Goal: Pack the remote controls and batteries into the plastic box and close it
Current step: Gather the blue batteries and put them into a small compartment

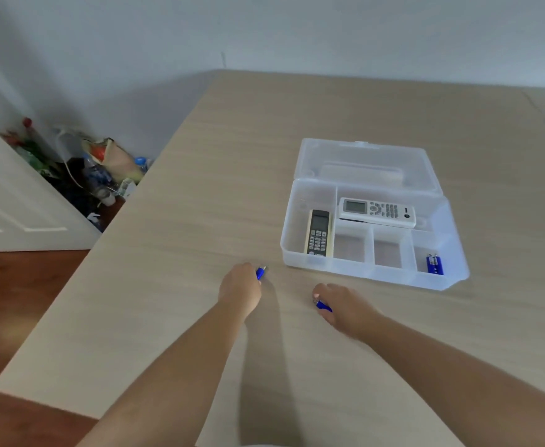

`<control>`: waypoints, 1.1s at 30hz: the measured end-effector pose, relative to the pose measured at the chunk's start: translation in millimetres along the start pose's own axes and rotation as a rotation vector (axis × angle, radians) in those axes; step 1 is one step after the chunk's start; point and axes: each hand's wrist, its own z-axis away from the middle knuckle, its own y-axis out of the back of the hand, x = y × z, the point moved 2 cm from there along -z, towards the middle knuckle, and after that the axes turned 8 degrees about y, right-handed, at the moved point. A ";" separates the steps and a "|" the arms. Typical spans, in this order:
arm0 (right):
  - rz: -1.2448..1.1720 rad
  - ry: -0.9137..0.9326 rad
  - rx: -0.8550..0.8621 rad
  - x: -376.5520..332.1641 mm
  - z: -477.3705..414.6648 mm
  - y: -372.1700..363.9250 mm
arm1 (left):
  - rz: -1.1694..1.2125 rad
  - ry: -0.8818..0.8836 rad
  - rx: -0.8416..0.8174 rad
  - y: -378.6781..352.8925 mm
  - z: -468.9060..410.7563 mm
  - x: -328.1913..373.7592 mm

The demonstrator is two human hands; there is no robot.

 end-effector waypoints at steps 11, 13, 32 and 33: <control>-0.138 0.038 0.602 10.9 35.8 127.5 | 0.442 -0.092 0.231 97.6 0.8 88.5; -0.180 -0.097 0.698 38.8 45.6 150.6 | 0.457 -0.175 0.180 97.4 8.0 121.3; 0.265 -0.424 0.165 169.1 21.8 114.3 | 0.516 -0.383 -0.266 24.2 29.4 235.3; 0.315 -0.429 0.133 169.5 21.1 113.5 | 0.512 -0.384 -0.274 23.4 29.9 236.6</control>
